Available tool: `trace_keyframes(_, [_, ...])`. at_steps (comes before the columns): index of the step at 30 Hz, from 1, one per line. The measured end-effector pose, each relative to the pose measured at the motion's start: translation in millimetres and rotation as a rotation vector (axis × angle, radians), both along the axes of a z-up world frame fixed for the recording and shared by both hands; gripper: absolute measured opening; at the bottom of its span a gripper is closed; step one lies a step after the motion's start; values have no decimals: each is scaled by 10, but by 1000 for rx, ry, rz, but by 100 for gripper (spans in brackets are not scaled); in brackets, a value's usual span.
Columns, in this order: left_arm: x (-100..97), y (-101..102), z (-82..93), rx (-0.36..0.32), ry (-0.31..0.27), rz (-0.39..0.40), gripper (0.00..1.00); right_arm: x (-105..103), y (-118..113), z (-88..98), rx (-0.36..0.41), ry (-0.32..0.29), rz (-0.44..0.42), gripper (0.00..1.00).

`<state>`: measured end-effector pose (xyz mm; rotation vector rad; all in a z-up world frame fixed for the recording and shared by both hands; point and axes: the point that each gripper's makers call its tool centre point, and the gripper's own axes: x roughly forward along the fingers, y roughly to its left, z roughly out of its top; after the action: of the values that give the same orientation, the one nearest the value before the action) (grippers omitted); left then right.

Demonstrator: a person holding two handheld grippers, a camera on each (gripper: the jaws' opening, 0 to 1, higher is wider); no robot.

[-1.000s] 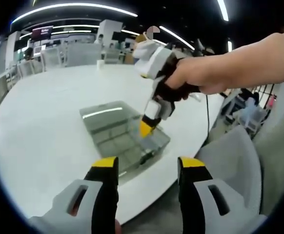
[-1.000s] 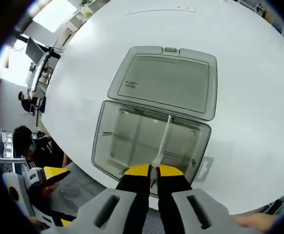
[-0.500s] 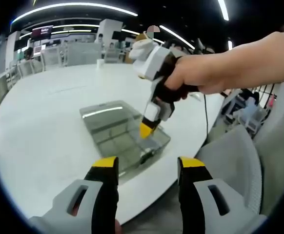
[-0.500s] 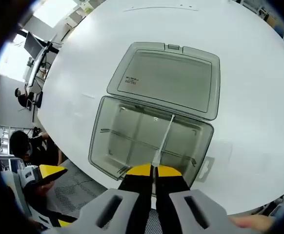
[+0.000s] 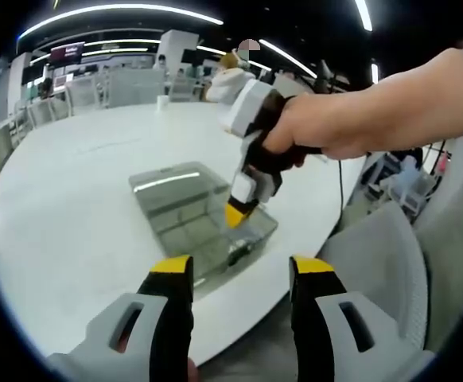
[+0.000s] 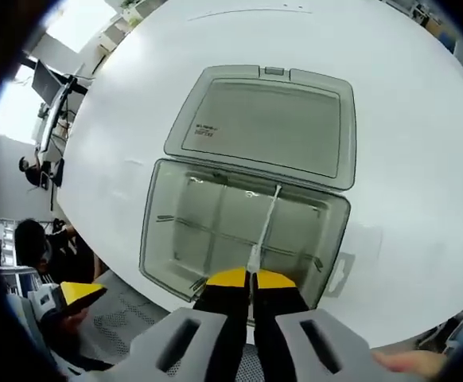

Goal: Insert the divider into the dual guide fixture by aligning both edges with the guide slots and pushing it downward to the bottom, including one-sided entry, uneven engagement, binding, and posture correction.

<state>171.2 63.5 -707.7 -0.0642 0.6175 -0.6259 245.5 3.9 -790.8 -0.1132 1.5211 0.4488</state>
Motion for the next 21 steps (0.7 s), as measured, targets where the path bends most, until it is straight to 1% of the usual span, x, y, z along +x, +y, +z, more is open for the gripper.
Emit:
trace_keyframes(1, [-1,2,0,1,0,0,46,2,-3,1,8,19,-7,0])
trace_keyframes(2, [-1,4,3,0,-1,1,46,11,-14,5,14,22,3,0])
trace_keyframes(3, [0,7,7,-2,-1,2,46,8,9,31,43,39,-32,0])
trace_keyframes(4, [-2,13,8,-2,-1,4,46,-1,10,38,49,44,-39,0])
trace_keyframes(6, [-2,16,10,-3,-2,6,46,0,1,47,59,30,-16,0])
trace_keyframes(8, [1,17,15,-4,-4,8,46,12,13,98,75,10,-20,0])
trace_keyframes(11, [4,23,15,-6,-5,11,46,50,8,141,81,15,-12,0])
trace_keyframes(13, [7,24,18,-8,-6,11,46,37,-1,172,92,36,-29,1])
trace_keyframes(14, [13,24,23,-9,-9,13,46,105,-2,202,108,0,-44,1])
trace_keyframes(16, [14,21,23,-12,-9,13,46,94,0,224,118,14,-52,0])
trace_keyframes(17, [14,20,22,-11,-9,13,46,73,-32,217,97,22,-28,0])
trace_keyframes(18, [15,21,23,-12,-11,13,46,111,-90,205,69,-5,14,0])
trace_keyframes(19, [17,21,25,-14,-11,13,46,96,-49,202,88,9,-12,0])
trace_keyframes(20, [17,23,29,-15,-12,15,46,83,-36,203,100,18,-16,0])
trace_keyframes(21, [18,25,30,-17,-12,16,46,102,-23,219,118,9,-31,0])
